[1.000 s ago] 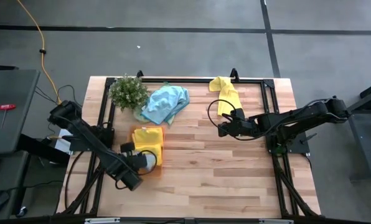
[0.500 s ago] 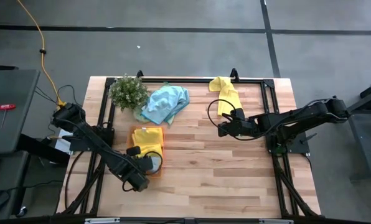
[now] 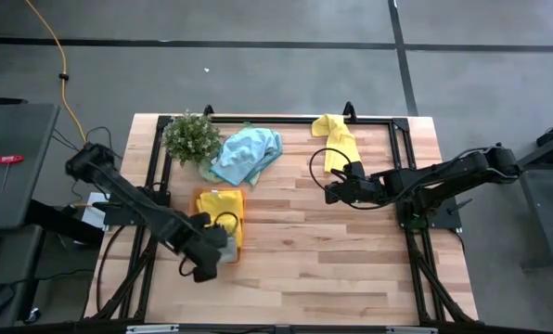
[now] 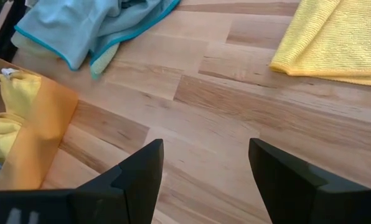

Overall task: Fold microfiber towels
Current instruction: Fold the yellow microfiber towel

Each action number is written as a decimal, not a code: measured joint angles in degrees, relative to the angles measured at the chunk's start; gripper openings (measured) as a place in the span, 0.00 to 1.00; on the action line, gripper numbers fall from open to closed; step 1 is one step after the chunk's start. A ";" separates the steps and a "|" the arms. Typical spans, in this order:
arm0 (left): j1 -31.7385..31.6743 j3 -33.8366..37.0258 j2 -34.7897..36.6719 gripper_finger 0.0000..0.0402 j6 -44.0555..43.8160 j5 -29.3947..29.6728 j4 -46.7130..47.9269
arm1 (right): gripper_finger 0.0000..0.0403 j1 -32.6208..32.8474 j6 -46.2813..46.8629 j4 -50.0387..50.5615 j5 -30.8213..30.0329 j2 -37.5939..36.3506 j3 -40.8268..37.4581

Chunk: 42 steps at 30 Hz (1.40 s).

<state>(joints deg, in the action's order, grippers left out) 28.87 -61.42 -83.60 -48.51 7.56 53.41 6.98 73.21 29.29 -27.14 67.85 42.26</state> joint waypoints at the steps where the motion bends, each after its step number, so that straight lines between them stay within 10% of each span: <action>1: -0.24 -0.06 1.64 0.54 0.96 0.21 0.05 | 0.57 0.00 0.00 -0.06 0.08 0.00 0.00; 13: -4.33 7.95 20.83 0.56 7.80 19.86 -11.21 | 0.57 0.01 -5.47 -0.88 4.12 -1.19 0.00; 20: -17.30 27.82 33.07 0.56 12.70 10.35 -57.55 | 0.57 -2.94 -9.29 -1.13 2.18 -9.04 0.01; 26: -27.75 37.29 33.99 0.56 7.12 4.86 -79.57 | 0.57 -10.08 -13.15 0.04 3.62 -12.26 0.02; 42: -29.67 37.61 33.38 0.56 6.70 5.98 -83.23 | 0.57 -37.45 -31.19 8.60 12.26 5.01 0.07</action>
<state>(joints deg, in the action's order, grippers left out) -0.80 -23.81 -50.22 -41.81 13.54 -29.83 -30.47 42.02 37.89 -14.88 72.86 42.33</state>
